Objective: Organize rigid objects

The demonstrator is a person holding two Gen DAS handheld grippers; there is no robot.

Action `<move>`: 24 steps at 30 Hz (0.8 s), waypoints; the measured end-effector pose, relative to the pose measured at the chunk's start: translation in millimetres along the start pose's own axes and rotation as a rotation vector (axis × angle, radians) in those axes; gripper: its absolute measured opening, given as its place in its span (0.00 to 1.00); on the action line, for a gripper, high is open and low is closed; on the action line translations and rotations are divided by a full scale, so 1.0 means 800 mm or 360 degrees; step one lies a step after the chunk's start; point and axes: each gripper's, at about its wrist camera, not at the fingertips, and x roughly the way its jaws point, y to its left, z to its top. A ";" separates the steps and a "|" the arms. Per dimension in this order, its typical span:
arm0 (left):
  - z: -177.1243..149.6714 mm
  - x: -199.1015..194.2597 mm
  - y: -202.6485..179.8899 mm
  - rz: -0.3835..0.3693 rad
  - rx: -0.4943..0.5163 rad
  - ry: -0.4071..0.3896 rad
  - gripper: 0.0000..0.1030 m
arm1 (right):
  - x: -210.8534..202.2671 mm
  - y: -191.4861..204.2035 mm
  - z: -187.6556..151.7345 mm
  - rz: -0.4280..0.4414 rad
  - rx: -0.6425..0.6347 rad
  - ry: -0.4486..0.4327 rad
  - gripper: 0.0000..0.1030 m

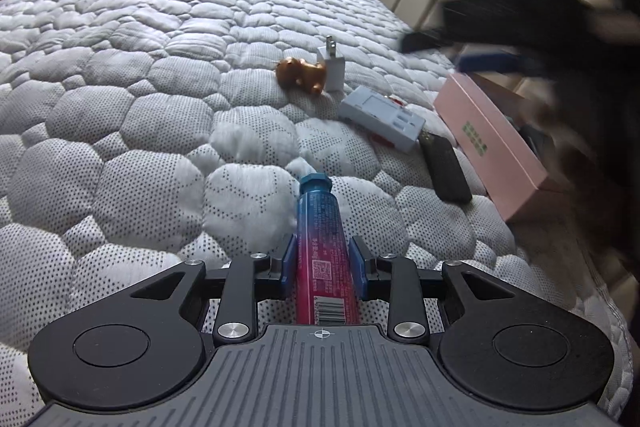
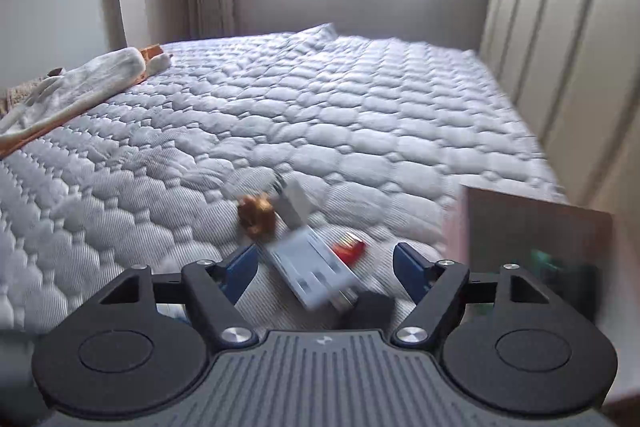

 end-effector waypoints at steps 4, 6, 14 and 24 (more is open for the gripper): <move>-0.003 0.000 0.012 -0.0070 -0.0053 -0.0012 0.31 | 0.092 0.024 0.044 -0.0065 0.0053 0.0095 0.73; -0.003 0.000 0.015 -0.0091 -0.0067 -0.0015 0.31 | 0.136 0.028 0.053 -0.0106 0.0090 0.0166 0.72; -0.004 -0.001 0.010 -0.0068 -0.0062 -0.0028 0.31 | 0.166 -0.003 0.039 -0.0031 0.0320 0.0375 0.19; -0.023 -0.023 -0.048 -0.0209 -0.0042 -0.0010 0.14 | -0.044 -0.032 -0.042 0.0171 0.0203 0.0281 0.19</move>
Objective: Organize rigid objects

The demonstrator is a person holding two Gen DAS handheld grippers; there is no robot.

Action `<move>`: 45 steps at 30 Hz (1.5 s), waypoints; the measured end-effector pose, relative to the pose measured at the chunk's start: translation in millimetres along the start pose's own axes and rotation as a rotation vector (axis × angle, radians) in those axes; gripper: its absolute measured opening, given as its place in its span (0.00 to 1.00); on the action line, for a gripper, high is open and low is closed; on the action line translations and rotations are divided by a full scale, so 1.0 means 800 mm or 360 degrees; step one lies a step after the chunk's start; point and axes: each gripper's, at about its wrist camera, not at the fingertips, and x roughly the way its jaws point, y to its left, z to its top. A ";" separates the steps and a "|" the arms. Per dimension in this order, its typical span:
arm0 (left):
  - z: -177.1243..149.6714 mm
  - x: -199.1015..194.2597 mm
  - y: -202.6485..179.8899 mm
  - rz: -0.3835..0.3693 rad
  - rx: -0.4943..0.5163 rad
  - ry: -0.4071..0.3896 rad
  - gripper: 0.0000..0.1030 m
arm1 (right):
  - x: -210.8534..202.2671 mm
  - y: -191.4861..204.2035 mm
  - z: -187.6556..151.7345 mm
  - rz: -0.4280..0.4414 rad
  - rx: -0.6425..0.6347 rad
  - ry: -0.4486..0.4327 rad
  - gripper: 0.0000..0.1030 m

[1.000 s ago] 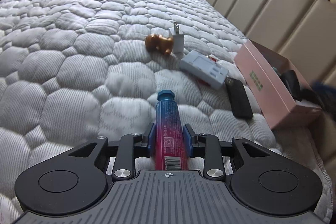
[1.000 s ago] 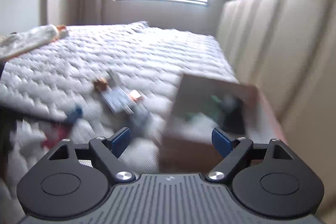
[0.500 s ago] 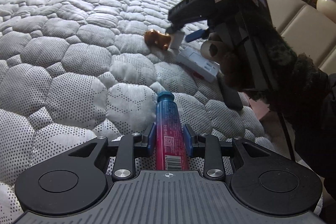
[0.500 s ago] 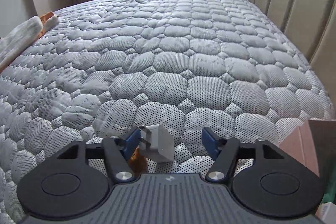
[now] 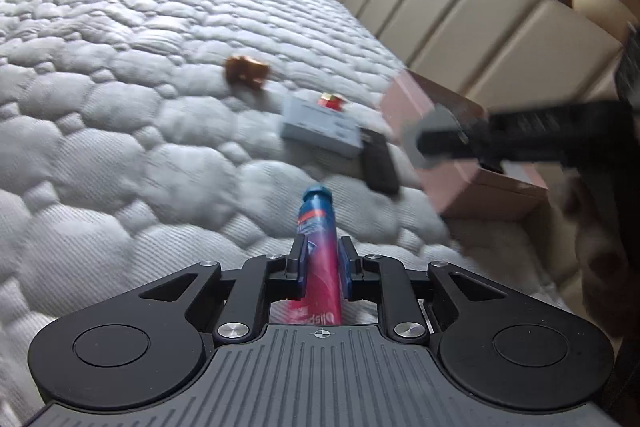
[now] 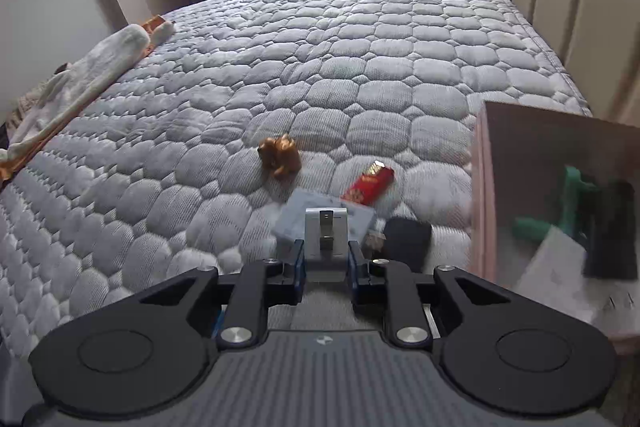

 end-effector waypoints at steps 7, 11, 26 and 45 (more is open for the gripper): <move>-0.029 0.006 -0.041 0.0016 0.0018 0.0049 0.14 | -0.087 -0.077 -0.122 -0.0157 0.0102 -0.0008 0.19; -0.023 -0.012 -0.057 0.0179 0.0174 -0.0105 0.15 | -0.099 -0.105 -0.175 -0.0302 0.0120 -0.0032 0.30; -0.005 0.067 -0.065 0.0459 0.0489 0.0139 0.40 | -0.120 -0.081 -0.265 -0.0548 -0.0209 -0.0271 0.72; -0.009 0.034 -0.063 0.0289 0.0289 0.0143 0.32 | -0.141 -0.102 -0.271 -0.0540 -0.0161 -0.0362 0.80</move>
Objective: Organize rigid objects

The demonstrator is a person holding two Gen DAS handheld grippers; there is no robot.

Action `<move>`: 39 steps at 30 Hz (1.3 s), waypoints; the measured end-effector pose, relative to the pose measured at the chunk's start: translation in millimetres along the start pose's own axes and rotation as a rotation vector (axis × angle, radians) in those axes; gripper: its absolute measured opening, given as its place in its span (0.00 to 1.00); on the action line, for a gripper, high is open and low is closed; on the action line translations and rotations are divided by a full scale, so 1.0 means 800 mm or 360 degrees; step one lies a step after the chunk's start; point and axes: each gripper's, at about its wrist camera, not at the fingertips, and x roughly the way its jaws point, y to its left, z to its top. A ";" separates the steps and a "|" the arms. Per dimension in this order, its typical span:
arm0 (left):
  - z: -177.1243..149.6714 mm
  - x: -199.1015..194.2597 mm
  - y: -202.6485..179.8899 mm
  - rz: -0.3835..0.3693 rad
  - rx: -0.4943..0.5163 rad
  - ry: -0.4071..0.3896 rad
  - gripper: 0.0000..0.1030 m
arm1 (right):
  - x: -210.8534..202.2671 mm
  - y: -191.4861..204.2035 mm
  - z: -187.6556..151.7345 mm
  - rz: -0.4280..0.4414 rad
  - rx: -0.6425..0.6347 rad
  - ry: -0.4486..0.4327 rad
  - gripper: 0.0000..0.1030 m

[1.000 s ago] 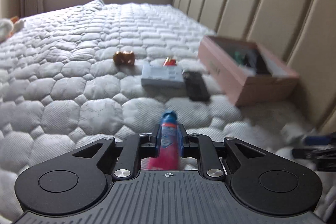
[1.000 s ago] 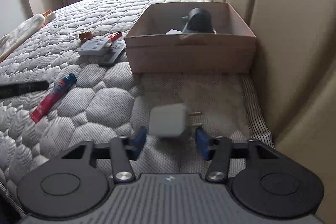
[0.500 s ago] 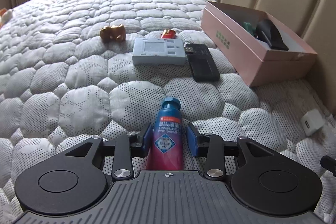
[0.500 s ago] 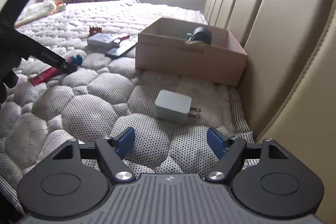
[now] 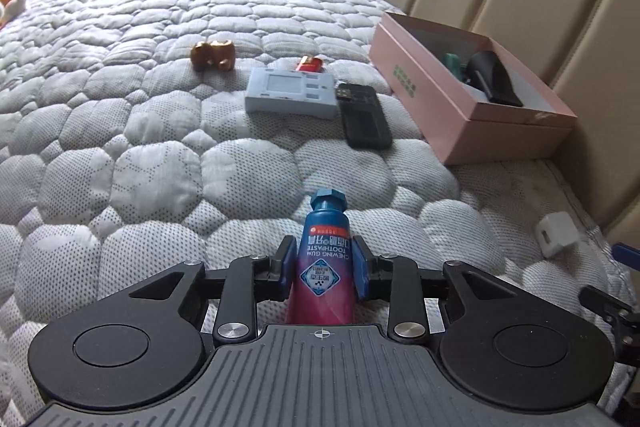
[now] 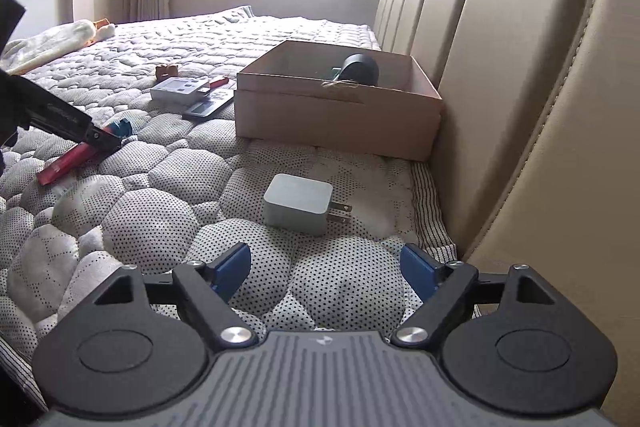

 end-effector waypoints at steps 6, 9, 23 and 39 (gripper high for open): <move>-0.008 -0.018 -0.015 -0.0100 0.0002 0.0003 0.32 | 0.016 0.013 0.010 0.0034 -0.0008 0.0032 0.80; -0.011 -0.025 -0.021 -0.0132 0.0005 -0.0001 0.32 | 0.025 0.022 0.017 0.0026 -0.0033 0.0036 0.80; -0.016 -0.036 -0.030 -0.0151 -0.0010 -0.0014 0.32 | 0.015 0.051 0.023 0.0308 -0.0039 0.0064 0.80; -0.029 -0.029 -0.062 -0.0180 0.0029 0.0014 0.32 | 0.021 0.000 0.022 0.0032 -0.0033 -0.0002 0.80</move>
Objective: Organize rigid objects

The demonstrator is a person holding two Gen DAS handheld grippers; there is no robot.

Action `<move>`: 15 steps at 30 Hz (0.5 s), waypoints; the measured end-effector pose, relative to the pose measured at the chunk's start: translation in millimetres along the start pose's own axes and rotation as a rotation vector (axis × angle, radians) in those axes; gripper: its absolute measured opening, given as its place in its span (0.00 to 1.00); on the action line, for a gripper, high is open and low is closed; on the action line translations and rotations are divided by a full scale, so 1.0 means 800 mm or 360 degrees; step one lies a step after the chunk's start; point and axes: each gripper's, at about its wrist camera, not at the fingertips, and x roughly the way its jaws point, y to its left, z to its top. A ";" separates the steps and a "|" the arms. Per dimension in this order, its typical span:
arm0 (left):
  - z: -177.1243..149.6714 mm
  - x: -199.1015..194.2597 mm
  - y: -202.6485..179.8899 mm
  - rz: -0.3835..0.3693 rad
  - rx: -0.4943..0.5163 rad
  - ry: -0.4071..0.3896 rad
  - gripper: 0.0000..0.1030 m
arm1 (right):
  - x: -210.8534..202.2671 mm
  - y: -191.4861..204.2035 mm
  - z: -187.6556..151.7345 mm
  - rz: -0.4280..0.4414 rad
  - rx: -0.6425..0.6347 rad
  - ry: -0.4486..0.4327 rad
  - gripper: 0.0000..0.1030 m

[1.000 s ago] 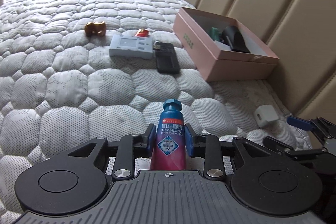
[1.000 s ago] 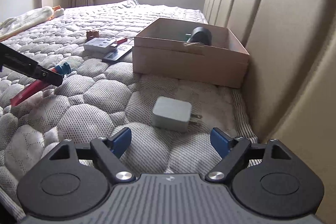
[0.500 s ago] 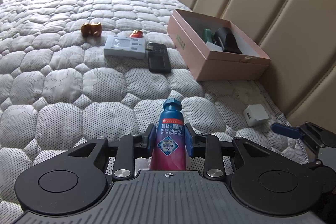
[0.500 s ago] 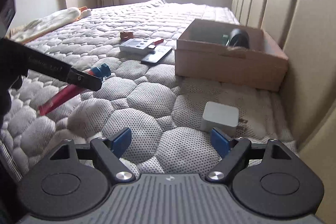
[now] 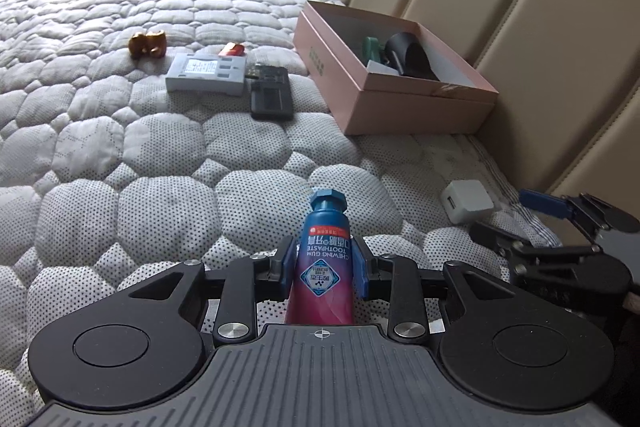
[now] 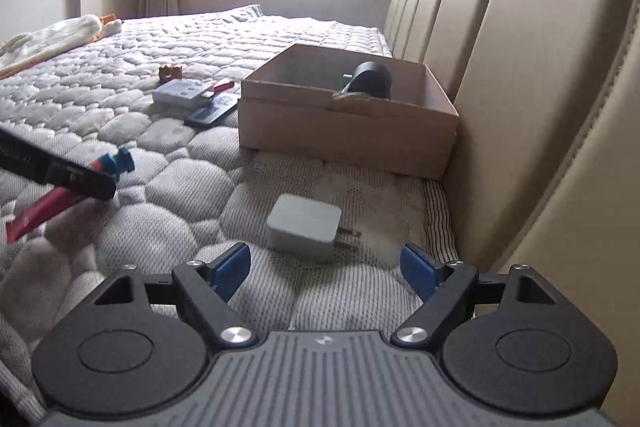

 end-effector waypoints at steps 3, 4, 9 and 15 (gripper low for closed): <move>-0.001 -0.002 -0.004 0.0009 0.0018 -0.0006 0.32 | 0.020 -0.003 0.013 -0.0005 0.0097 0.0026 0.80; -0.002 -0.003 -0.006 0.0007 0.0022 -0.0006 0.32 | 0.027 -0.004 0.016 -0.0017 0.0135 0.0047 0.80; -0.005 -0.005 -0.009 -0.0003 0.0033 -0.0002 0.32 | 0.062 -0.002 0.023 -0.0040 0.0233 0.0149 0.80; -0.007 -0.003 -0.012 -0.0025 0.0039 0.0000 0.32 | 0.059 0.009 0.027 -0.0056 0.0136 0.0162 0.60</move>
